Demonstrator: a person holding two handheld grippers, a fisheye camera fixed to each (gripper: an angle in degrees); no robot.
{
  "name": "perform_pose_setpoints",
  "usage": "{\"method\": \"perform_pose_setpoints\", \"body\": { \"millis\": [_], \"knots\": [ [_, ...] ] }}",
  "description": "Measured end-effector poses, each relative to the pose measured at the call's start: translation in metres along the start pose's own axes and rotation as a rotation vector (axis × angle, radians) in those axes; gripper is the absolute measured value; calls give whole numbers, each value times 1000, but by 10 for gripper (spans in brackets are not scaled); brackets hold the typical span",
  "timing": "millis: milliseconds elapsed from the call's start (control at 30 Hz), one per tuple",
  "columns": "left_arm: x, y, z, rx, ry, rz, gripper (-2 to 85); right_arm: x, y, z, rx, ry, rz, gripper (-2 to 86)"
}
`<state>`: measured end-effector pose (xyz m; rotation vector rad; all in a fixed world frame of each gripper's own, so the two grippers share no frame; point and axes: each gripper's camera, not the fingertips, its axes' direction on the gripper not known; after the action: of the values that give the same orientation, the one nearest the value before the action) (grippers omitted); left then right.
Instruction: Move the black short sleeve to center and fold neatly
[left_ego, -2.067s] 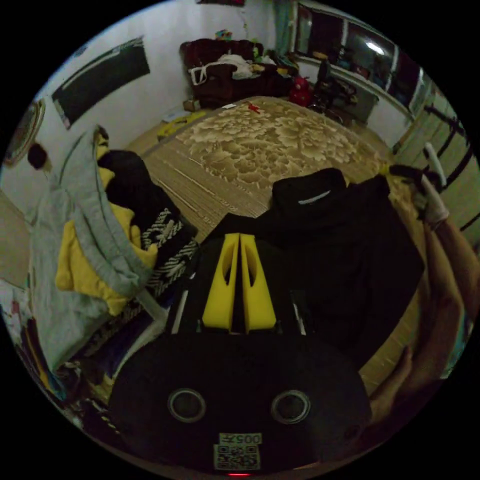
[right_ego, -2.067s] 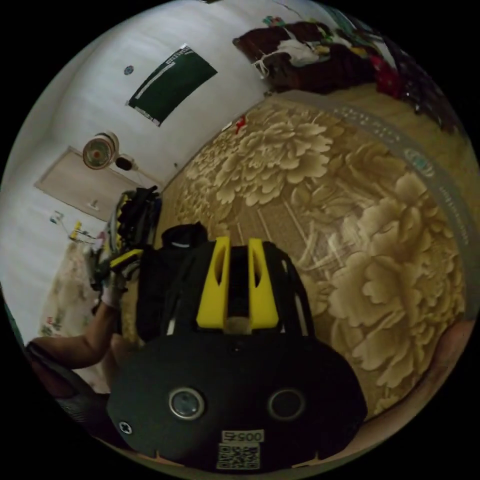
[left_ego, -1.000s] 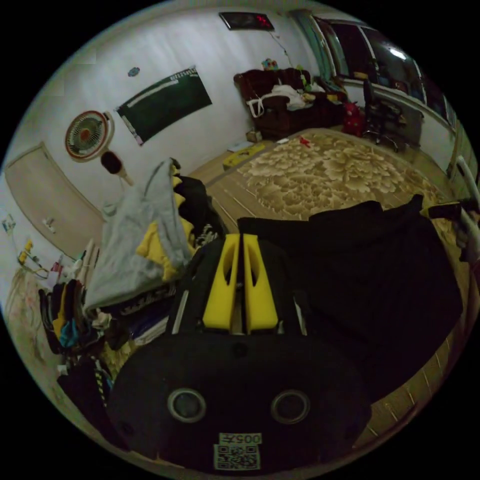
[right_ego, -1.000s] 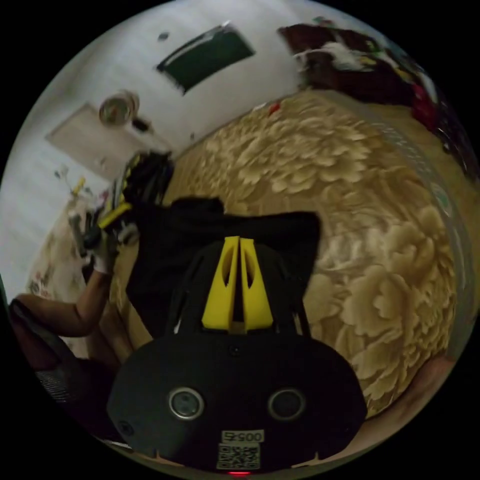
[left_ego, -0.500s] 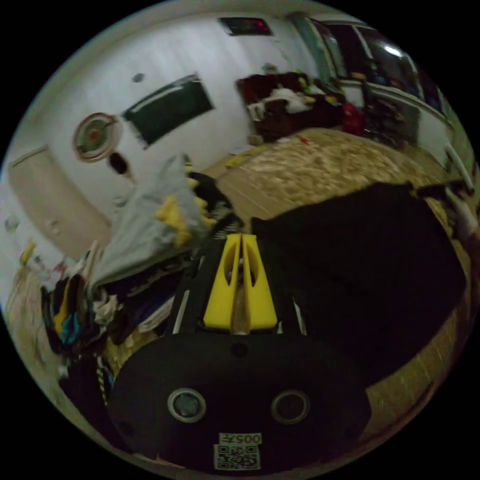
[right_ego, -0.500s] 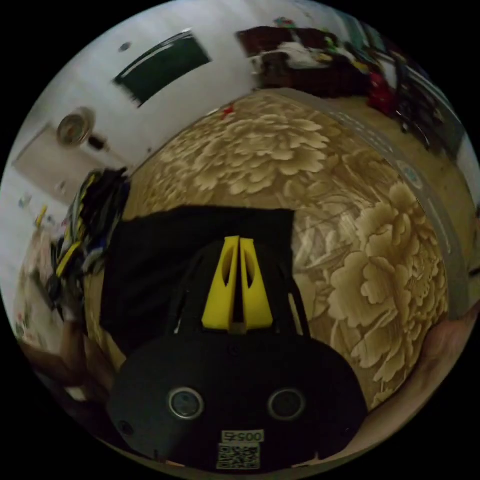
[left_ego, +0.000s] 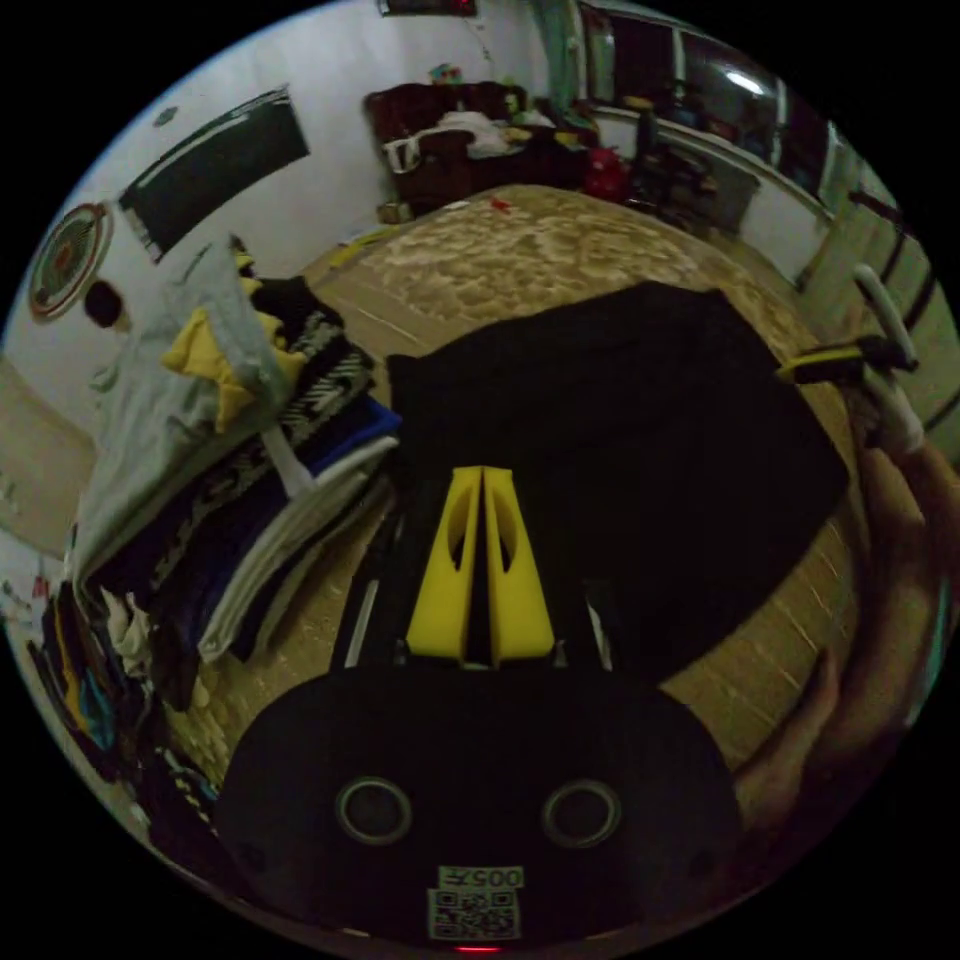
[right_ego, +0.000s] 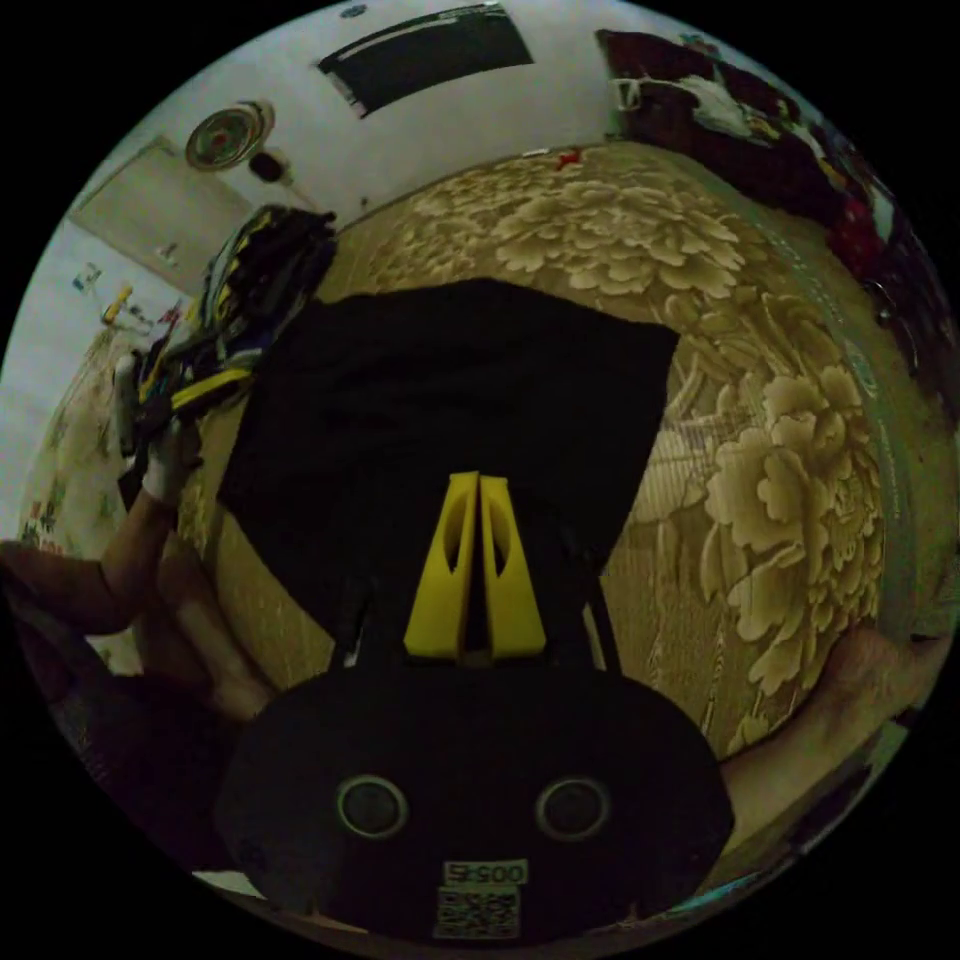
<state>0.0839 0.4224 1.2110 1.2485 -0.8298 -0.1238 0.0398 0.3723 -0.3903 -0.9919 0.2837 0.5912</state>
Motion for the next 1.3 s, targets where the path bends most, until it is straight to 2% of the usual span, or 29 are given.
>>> {"method": "perform_pose_setpoints", "body": {
  "millis": [100, 167, 233, 300, 433, 600, 700, 767, 833, 933, 1033, 1167, 1300],
  "knots": [
    [25, 34, 3, -65, 83, 131, -2, -31, 16, 19, -94, -32, -45, -10],
    [35, 59, 19, -203, 15, 191, -2, -43, 22, 35, -179, -24, -47, -10],
    [35, 76, 13, -150, -37, 205, -2, -54, 30, 41, -192, -13, -52, -10],
    [33, 87, 11, -194, -45, 207, -2, -62, 34, 43, -226, -13, -41, -10],
    [26, 116, 3, -277, 45, 173, -1, -79, 48, 48, -332, 11, -27, -9],
    [0, 152, -6, -277, 192, 39, 0, -86, 58, 53, -358, -39, 60, -9],
    [-36, 173, -17, -245, 300, -126, 1, -96, 54, 47, -323, -28, 128, -10],
    [-70, 198, -45, -131, 240, -276, 2, -114, 46, 30, -232, -9, 113, -10],
    [-94, 220, -60, -86, 172, -364, 4, -142, 27, 11, -92, -71, 93, -9],
    [-128, 255, -61, -116, 198, -477, 39, -190, -10, 14, -17, -135, 15, -7],
    [-153, 284, -56, -122, 373, -522, 86, -248, -57, 39, -24, -139, -66, 2],
    [-177, 313, -66, -42, 420, -562, 107, -309, -112, 81, -80, -100, -114, 62],
    [-188, 325, -65, -55, 462, -533, 124, -358, -162, 128, -142, -10, -97, 97]
  ]
}}
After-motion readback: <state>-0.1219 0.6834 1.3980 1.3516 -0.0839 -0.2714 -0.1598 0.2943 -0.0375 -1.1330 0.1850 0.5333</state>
